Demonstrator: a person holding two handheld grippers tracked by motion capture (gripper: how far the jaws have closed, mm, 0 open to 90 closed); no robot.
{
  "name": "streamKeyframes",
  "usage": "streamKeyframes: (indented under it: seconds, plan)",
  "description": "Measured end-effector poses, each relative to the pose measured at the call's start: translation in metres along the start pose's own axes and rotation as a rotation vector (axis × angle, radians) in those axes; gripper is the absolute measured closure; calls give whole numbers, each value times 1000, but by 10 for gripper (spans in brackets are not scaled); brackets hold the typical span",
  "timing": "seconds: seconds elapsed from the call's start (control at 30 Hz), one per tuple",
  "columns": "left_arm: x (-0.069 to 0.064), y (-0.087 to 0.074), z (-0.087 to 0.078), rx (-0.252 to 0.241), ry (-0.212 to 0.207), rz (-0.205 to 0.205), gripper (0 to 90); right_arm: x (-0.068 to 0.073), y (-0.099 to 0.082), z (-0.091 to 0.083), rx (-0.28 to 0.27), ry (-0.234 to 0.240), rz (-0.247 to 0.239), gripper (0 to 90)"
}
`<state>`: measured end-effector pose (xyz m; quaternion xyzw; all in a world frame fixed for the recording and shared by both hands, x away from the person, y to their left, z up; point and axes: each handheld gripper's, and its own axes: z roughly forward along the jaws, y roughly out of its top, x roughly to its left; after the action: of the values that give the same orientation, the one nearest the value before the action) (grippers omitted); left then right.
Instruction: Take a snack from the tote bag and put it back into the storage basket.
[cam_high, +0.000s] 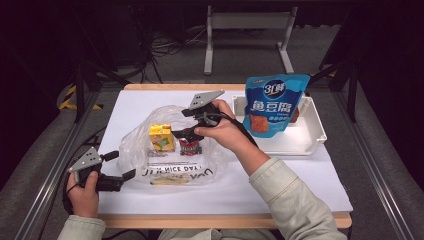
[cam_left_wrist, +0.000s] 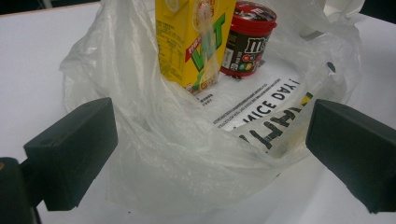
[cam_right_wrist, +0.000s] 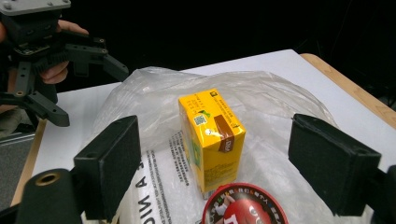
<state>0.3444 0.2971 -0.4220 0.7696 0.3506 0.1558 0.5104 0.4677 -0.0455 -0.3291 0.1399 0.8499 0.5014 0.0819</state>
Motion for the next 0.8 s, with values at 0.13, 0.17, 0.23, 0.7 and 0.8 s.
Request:
streamKeyframes:
  seconds: [0.13, 0.17, 0.23, 0.7, 0.8]
  plan:
    - [1, 0, 0, -1, 6, 6, 27, -2, -2, 11, 8, 10, -7, 171]
    - [1, 0, 0, 2, 6, 6, 27, -3, -2, 14, 10, 12, -8, 171]
    - [1, 0, 0, 6, 6, 4, 27, -3, -4, 20, 15, 18, -5, 171]
    - [2, -2, -4, -4, 8, -1, 26, -8, -8, 57, 70, 26, 9, 171]
    - [2, -3, -5, 0, 8, -3, 26, -10, -10, 64, 91, 28, 11, 160]
